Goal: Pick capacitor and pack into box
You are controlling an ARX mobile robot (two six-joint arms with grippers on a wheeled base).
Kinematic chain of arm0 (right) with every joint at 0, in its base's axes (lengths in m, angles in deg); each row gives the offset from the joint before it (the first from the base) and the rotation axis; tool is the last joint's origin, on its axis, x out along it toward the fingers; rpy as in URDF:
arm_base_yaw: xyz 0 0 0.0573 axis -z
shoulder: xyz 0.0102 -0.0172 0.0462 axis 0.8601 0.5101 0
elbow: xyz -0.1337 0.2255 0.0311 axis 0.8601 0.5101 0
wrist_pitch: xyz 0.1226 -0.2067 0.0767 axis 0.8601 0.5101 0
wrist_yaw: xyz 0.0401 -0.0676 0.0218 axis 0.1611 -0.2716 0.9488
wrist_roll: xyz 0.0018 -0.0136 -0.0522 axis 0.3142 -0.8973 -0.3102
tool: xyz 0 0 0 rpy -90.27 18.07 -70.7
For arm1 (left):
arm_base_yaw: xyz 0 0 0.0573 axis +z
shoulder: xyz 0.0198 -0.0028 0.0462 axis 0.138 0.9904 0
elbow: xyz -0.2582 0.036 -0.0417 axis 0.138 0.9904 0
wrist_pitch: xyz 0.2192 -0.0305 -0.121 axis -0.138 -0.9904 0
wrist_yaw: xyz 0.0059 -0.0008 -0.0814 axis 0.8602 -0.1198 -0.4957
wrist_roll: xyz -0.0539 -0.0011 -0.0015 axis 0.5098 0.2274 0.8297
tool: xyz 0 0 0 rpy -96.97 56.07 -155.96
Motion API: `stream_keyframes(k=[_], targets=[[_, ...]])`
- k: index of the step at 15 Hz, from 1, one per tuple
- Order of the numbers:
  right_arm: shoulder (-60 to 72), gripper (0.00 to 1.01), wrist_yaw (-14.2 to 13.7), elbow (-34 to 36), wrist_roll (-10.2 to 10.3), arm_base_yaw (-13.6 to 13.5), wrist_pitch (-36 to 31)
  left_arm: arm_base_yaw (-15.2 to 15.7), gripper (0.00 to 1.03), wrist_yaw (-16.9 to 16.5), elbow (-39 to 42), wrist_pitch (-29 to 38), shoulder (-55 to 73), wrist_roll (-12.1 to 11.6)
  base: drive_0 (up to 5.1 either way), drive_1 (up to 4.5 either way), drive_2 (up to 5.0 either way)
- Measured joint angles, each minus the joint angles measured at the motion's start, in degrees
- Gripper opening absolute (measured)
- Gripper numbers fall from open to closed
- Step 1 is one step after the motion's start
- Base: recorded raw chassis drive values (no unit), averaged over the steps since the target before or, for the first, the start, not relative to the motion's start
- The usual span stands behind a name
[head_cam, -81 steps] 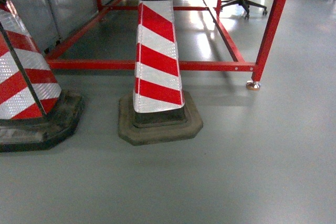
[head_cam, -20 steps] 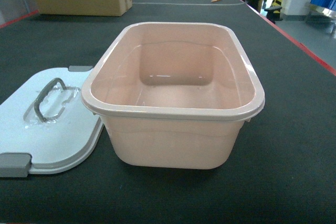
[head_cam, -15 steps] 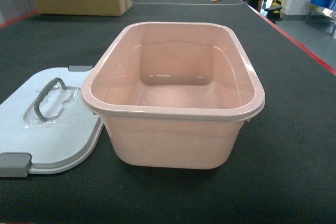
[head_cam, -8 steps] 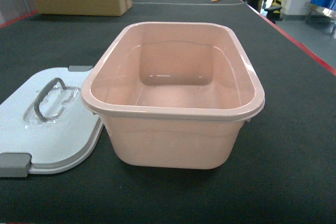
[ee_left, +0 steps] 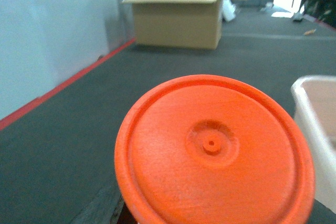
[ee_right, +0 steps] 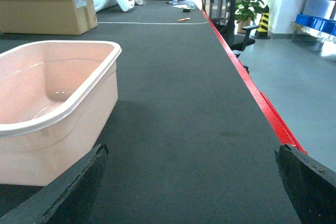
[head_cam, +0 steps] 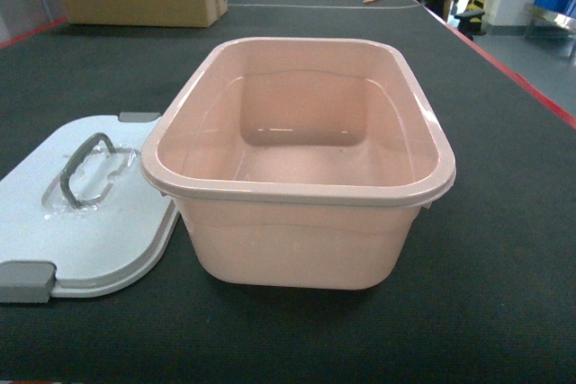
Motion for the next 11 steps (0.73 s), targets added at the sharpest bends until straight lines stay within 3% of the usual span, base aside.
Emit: stream_keyframes(k=[2, 3, 7, 9, 10, 11], targets=[[0.02, 0.98, 0.0, 0.0, 0.0, 0.0, 0.0, -5.16, 0.44, -2.51, -11.5, 13.31, 20.13, -0.39, 0.0, 0.0, 0.0], [0.02, 0.98, -0.02, 0.0, 0.0, 0.0, 0.0, -7.37, 0.44, -2.75, -17.44, 15.02, 30.23, -0.35, 0.0, 0.0, 0.0], [0.0, 0.98, 0.0, 0.0, 0.02, 0.0, 0.02, -16.37, 0.44, -3.48, -37.31, 12.22, 55.49, 1.88, 0.0, 0.0, 0.0], [0.02, 0.98, 0.0, 0.0, 0.0, 0.0, 0.02, -18.93, 0.44, -3.58, -42.84, 12.15, 61.66, 2.99, 0.0, 0.0, 0.0], [0.02, 0.98, 0.0, 0.0, 0.0, 0.0, 0.02, -19.37, 0.5, -3.85, -44.04, 12.31, 63.8, 3.15, 0.0, 0.0, 0.0], [0.02, 0.98, -0.02, 0.0, 0.0, 0.0, 0.02, -19.12, 0.63, -3.91, -44.19, 12.22, 65.0, 3.19, 0.0, 0.0, 0.0]])
